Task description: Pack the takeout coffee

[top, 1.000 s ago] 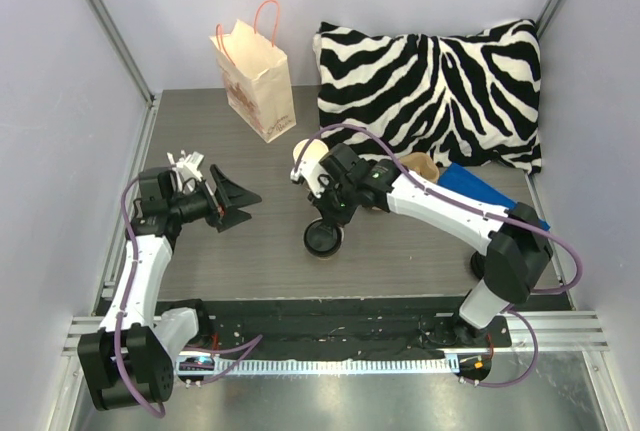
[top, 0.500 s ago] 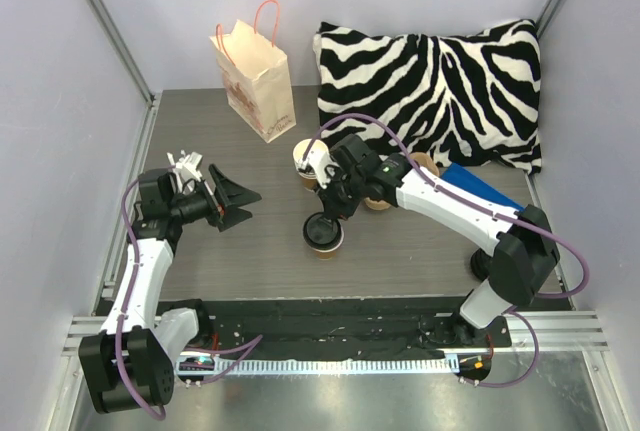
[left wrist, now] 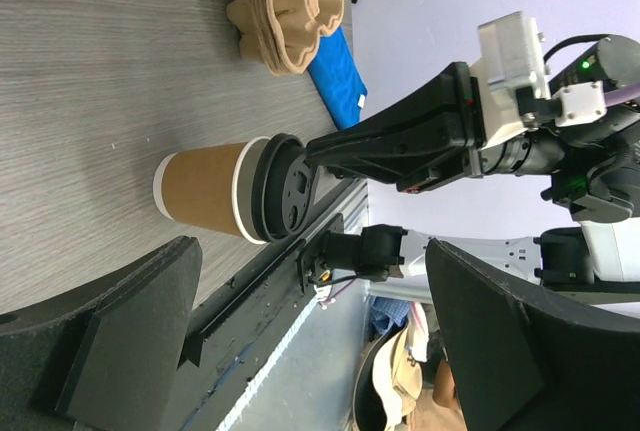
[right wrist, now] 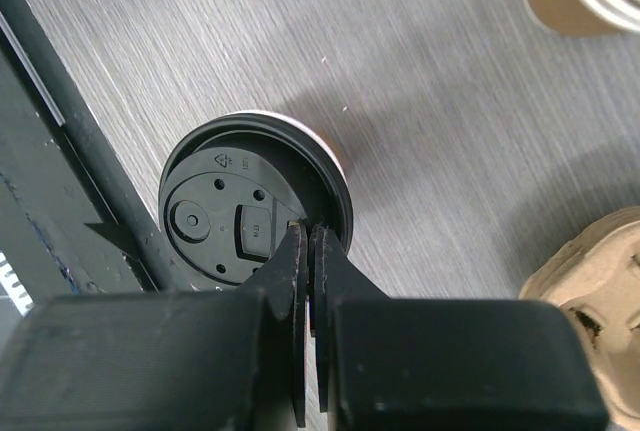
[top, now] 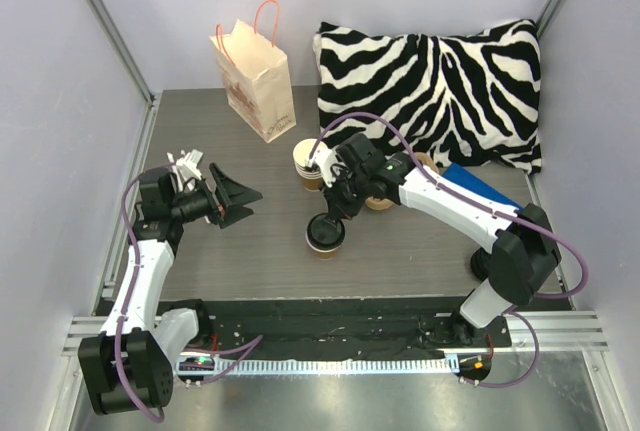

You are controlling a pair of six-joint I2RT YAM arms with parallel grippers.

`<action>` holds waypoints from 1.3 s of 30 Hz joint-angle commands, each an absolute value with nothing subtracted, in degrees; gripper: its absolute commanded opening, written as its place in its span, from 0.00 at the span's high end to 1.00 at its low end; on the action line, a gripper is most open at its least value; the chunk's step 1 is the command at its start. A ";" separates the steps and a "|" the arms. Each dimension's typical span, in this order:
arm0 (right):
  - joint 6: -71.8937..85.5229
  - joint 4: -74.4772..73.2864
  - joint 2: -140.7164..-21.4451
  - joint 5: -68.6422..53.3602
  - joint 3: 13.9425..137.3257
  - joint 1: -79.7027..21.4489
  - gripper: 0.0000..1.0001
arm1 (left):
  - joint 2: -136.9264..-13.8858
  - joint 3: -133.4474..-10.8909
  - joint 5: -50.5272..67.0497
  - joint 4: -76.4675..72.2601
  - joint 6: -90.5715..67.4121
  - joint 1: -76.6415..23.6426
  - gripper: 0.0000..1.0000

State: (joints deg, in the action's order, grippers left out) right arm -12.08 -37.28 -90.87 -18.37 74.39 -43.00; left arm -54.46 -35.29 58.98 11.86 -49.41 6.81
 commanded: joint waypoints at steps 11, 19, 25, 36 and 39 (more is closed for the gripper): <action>-11.43 -34.19 -90.18 -20.04 73.39 -43.07 0.99 | -53.88 -35.77 58.80 7.30 -50.71 6.15 0.00; -11.16 -34.19 -90.97 -20.92 73.74 -43.07 0.99 | -53.96 -35.68 58.80 6.68 -51.15 5.89 0.00; -11.25 -34.28 -91.40 -20.83 73.83 -43.07 0.99 | -54.14 -35.25 58.62 6.42 -51.33 5.71 0.00; -11.43 -34.63 -93.08 -20.39 74.09 -43.07 0.96 | -54.23 -34.98 58.62 6.06 -51.33 5.45 0.00; -11.60 -35.07 -93.25 -20.57 74.62 -43.07 0.85 | -54.49 -34.89 58.62 6.06 -51.33 5.45 0.00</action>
State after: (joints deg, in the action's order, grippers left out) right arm -11.68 -36.03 -93.30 -20.14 73.25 -43.00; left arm -54.48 -35.14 58.48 8.43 -50.87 5.67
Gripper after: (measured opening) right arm 0.080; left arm 0.995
